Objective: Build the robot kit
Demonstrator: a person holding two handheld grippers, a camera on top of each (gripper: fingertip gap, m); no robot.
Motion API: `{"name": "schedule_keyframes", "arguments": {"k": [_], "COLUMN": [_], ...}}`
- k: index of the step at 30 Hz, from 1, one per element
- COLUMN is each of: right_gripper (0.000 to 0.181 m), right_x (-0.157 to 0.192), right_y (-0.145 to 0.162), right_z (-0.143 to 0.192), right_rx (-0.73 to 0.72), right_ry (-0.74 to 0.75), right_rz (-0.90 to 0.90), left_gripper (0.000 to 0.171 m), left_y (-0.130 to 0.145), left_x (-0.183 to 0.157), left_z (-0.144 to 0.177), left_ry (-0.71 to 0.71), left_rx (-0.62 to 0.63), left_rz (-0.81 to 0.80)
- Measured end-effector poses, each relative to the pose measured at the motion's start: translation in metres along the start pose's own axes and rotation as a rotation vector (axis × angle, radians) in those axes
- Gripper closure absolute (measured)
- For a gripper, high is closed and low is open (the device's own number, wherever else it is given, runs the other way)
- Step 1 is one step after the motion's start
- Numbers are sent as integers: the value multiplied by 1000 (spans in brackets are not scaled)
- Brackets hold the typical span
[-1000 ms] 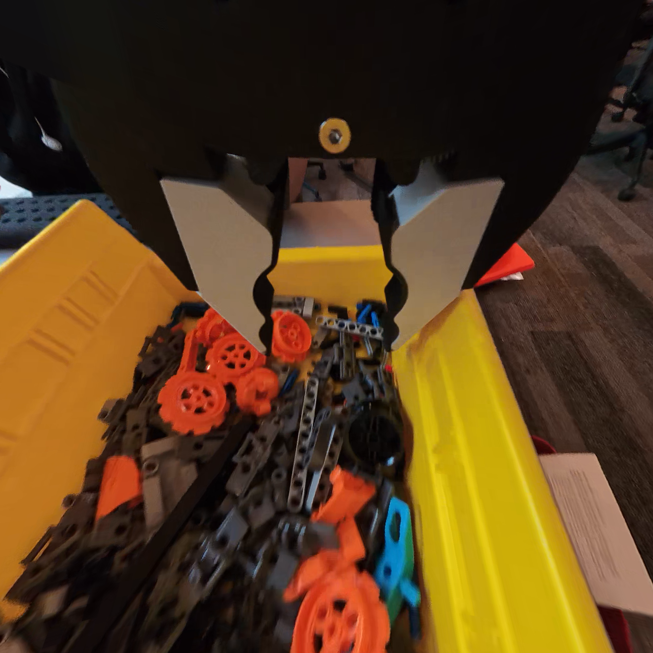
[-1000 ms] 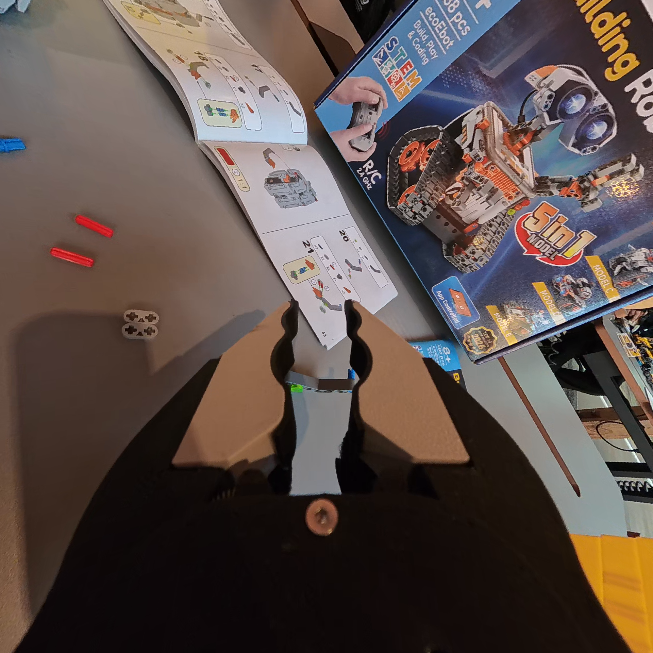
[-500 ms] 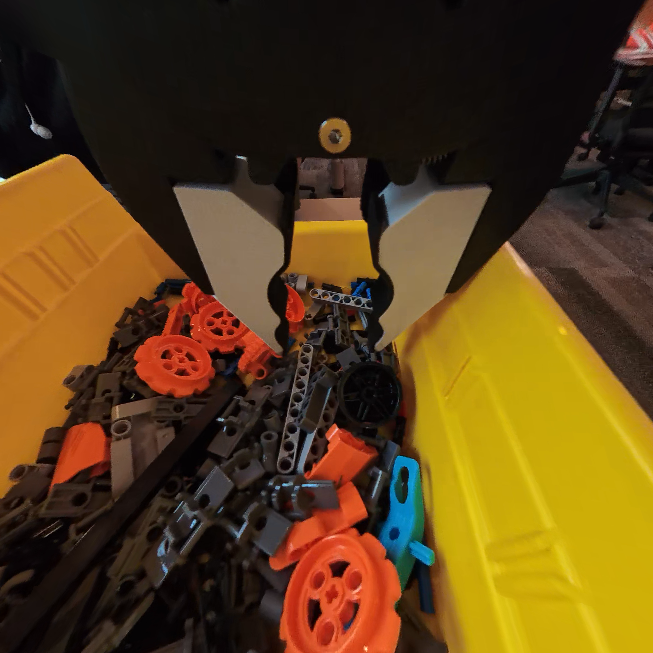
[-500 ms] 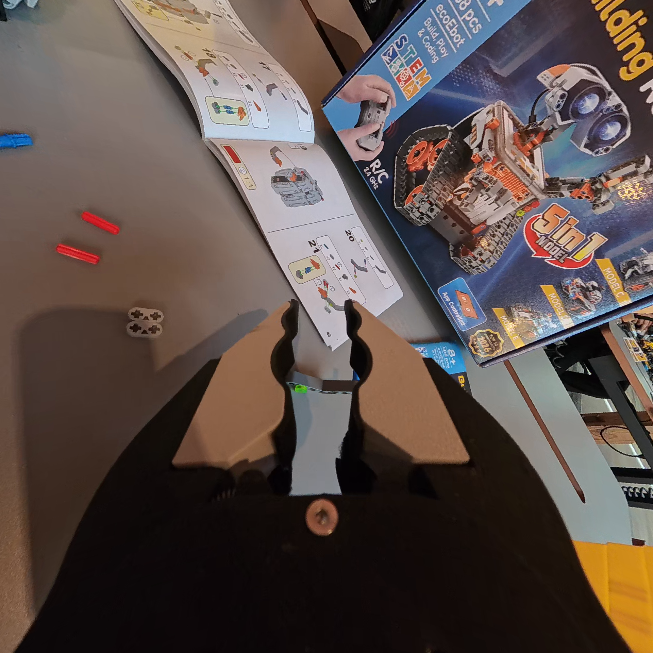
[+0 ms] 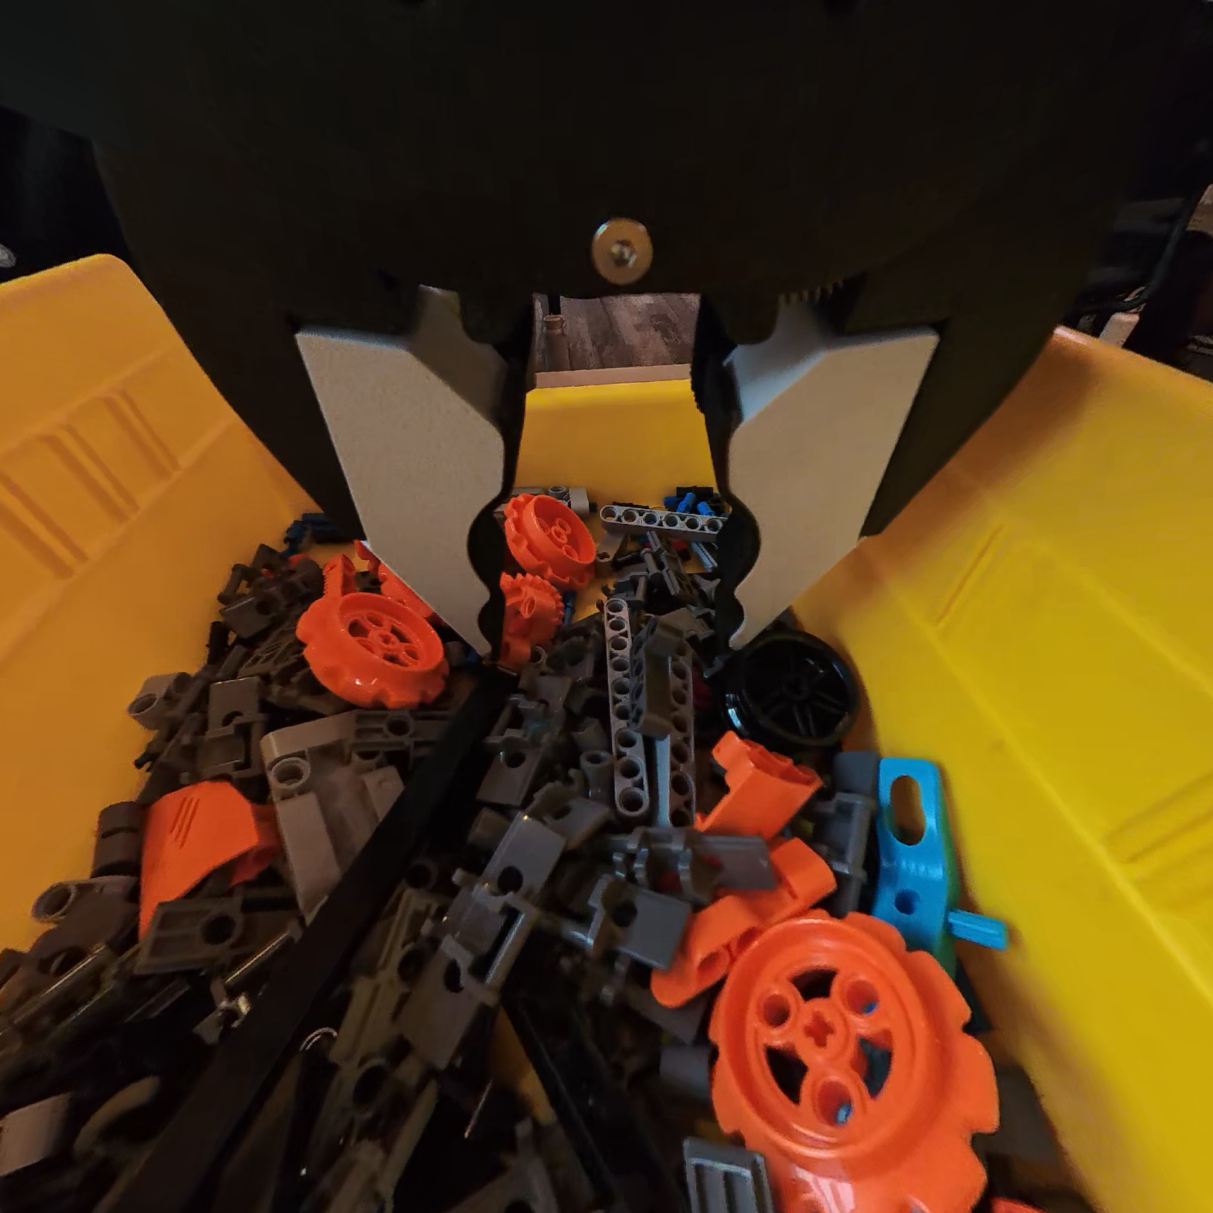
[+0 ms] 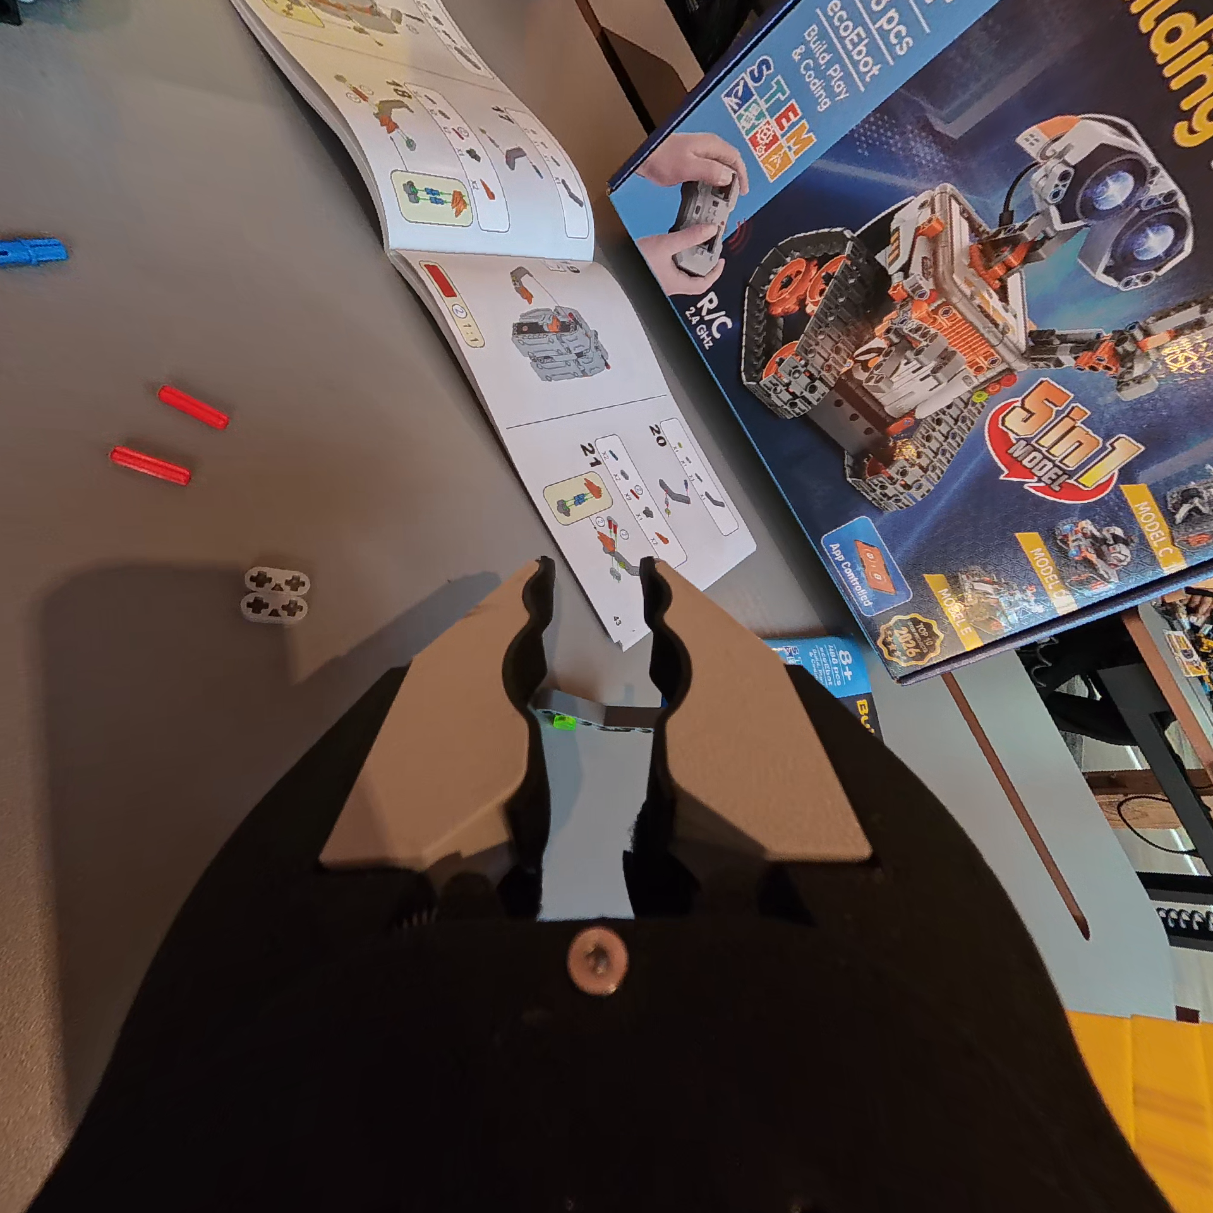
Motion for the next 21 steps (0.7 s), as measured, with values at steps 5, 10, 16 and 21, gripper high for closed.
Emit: {"name": "schedule_keyframes", "arguments": {"k": [5,10,16,21], "right_gripper": [155,155,155,155], "right_x": [1,2,4,5], "right_y": [0,-1,-1,-1], "right_z": [0,-1,-2,-2], "right_rx": [1,0,1,3], "right_ry": [-4,-11,-16,-18], "right_rz": [1,5,15,22], "left_gripper": [134,157,171,132], "left_y": [14,38,66,40], "left_x": [-6,-5,12,16], "left_z": [-1,-5,7,32], "left_ry": [53,82,85,110], "left_rx": [30,91,34,-173], "left_rz": [-31,-32,63,106]}}
Point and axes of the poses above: each gripper's, where its closed fingertips meet, z back along the fingers, y out of its underside, x = y × z across the jaws, the point moved 5 cm from there along z, back along the fingers, and after that the axes turned 8 degrees about x, right-handed, at the moved point
